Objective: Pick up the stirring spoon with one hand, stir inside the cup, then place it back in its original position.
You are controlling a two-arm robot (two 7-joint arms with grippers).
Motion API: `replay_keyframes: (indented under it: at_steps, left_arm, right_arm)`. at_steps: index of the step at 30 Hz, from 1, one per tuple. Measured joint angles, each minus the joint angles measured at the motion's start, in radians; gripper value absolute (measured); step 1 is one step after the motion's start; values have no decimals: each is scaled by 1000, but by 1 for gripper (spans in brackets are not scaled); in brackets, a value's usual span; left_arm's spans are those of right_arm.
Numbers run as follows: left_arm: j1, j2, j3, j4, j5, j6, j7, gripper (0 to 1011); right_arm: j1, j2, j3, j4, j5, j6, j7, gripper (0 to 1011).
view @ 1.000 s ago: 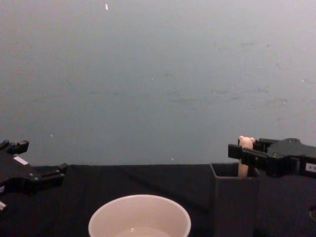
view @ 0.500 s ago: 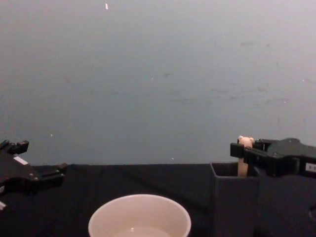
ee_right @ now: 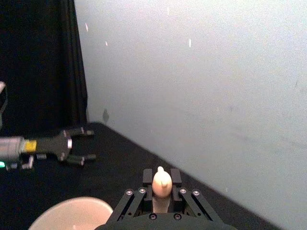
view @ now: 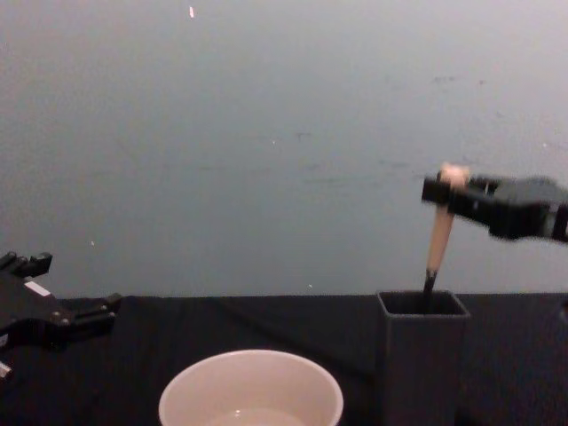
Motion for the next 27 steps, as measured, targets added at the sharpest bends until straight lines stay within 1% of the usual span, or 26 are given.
replay_keyframes:
  at_steps: [5, 12, 15, 17, 21, 22, 25, 27]
  left_arm:
    - [0, 0, 0, 0, 0, 0, 0, 1001]
    - [0, 0, 0, 0, 0, 0, 0, 1001]
    - [0, 0, 0, 0, 0, 0, 0, 1001]
    - [0, 0, 0, 0, 0, 0, 0, 1001]
    - [0, 0, 0, 0, 0, 0, 0, 1001]
    - [0, 0, 0, 0, 0, 0, 0, 1001]
    - [0, 0, 0, 0, 0, 0, 0, 1001]
    - [0, 0, 0, 0, 0, 0, 0, 1001]
  right_arm:
    - [-7, 8, 27, -51, 28, -24, -1, 213]
    - [-6, 9, 46, -82, 40, -51, -6, 213]
    - [4, 1, 48, -84, 42, -62, -10, 213]
    - [11, -4, 46, -81, 41, -65, -12, 213]
    - [30, -23, 30, -64, 30, -67, -16, 213]
    - [39, -32, 21, -56, 25, -67, -16, 213]
    - [51, -45, 7, -46, 19, -66, -13, 213]
    - [63, -60, -10, -34, 14, -64, -6, 213]
